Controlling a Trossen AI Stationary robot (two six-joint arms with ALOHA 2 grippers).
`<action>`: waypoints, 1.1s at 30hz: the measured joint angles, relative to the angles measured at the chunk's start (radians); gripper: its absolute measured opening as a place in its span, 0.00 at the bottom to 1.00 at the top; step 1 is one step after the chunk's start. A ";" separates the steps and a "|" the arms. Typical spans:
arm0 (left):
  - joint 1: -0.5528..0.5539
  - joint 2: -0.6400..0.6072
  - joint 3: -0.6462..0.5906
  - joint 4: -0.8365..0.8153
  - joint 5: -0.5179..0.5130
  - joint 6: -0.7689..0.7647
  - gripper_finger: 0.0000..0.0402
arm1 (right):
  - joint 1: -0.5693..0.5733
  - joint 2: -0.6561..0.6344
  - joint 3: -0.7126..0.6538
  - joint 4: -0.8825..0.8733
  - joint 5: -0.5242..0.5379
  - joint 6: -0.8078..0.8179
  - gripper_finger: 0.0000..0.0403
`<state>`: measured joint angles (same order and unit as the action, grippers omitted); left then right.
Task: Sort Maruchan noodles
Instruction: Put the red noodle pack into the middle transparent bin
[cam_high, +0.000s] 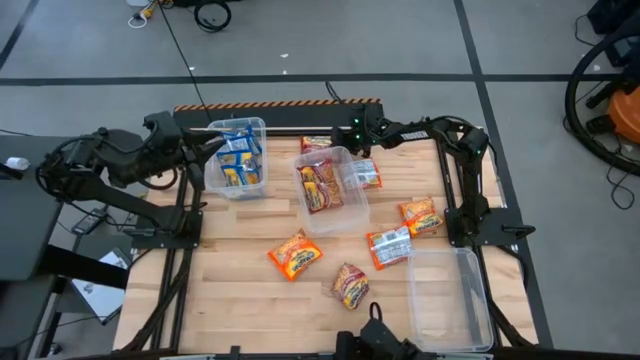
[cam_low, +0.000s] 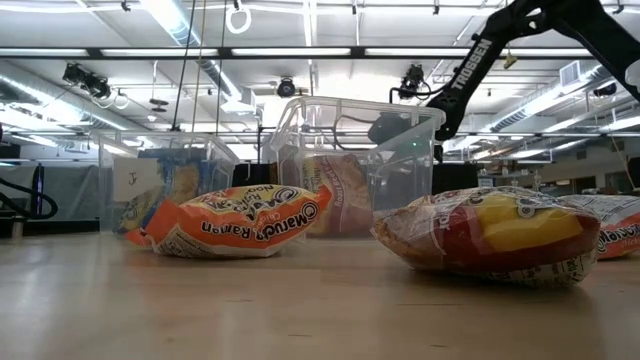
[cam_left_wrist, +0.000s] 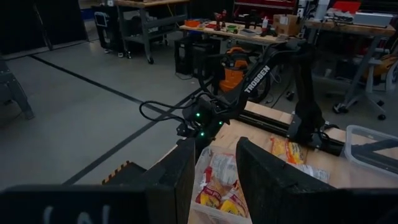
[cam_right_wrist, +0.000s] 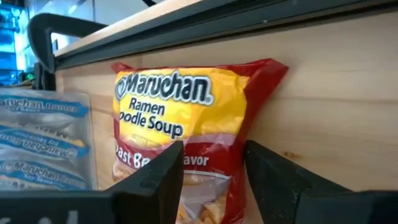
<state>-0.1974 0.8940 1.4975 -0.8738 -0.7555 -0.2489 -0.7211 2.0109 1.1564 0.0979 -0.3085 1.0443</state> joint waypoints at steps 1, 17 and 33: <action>0.000 0.000 0.000 0.000 0.000 0.000 0.31 | 0.003 0.000 0.000 0.000 -0.001 -0.010 0.44; 0.000 -0.003 0.026 0.044 -0.006 0.005 0.31 | 0.016 -0.002 0.000 -0.045 0.092 -0.065 0.25; -0.001 -0.013 0.165 0.030 0.049 0.010 0.31 | 0.021 -0.114 -0.001 0.058 0.212 -0.264 0.01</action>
<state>-0.1982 0.8810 1.6626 -0.8436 -0.7064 -0.2394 -0.7002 1.8966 1.1557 0.1557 -0.0963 0.7808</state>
